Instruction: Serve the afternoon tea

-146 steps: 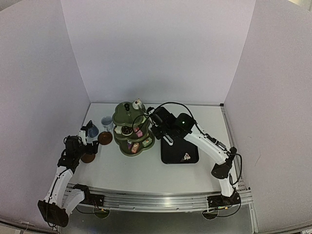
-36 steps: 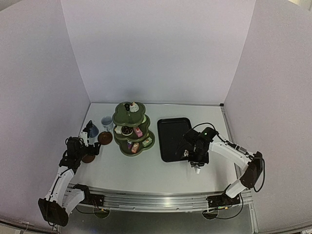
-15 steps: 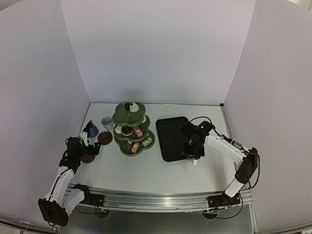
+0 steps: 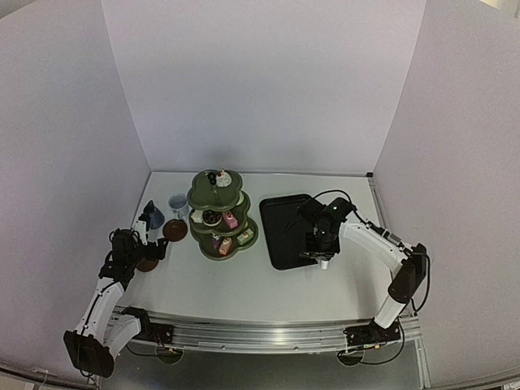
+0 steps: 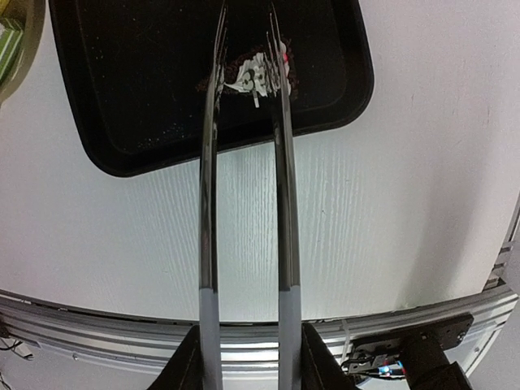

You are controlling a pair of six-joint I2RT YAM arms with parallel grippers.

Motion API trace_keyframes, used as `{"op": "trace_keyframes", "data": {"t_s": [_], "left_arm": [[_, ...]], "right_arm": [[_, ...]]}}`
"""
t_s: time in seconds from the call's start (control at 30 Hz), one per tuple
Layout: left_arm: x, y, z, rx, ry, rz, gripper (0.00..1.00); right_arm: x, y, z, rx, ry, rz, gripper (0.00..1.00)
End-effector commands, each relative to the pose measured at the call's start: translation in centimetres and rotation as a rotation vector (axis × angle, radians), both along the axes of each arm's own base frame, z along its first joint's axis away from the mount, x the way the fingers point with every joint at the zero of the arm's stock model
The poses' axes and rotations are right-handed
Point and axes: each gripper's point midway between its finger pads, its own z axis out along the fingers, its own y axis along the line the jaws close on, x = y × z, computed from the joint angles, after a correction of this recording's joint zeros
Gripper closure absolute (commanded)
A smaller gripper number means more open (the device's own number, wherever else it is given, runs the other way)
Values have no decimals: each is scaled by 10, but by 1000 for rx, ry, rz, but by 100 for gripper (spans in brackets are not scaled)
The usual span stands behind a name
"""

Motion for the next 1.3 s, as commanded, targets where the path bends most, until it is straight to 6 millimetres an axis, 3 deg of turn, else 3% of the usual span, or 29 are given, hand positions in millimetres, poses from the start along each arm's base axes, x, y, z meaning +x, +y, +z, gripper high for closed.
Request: {"op": "trace_keyframes", "data": {"t_s": [0.0, 0.33, 0.6, 0.87, 1.27], "left_arm": [[2, 3, 7, 11, -39, 12, 12], [1, 3, 5, 13, -37, 7, 12], [1, 3, 5, 9, -39, 8, 12], [1, 2, 5, 11, -38, 5, 12], [2, 2, 5, 11, -39, 4, 12]], "right_arm": [[-3, -31, 22, -91, 1, 12, 67], [-19, -45, 4, -124, 94, -58, 64], [-20, -29, -10, -45, 126, -72, 63], [-26, -37, -21, -71, 163, -87, 62], [-14, -20, 3, 60, 93, -92, 62]]}}
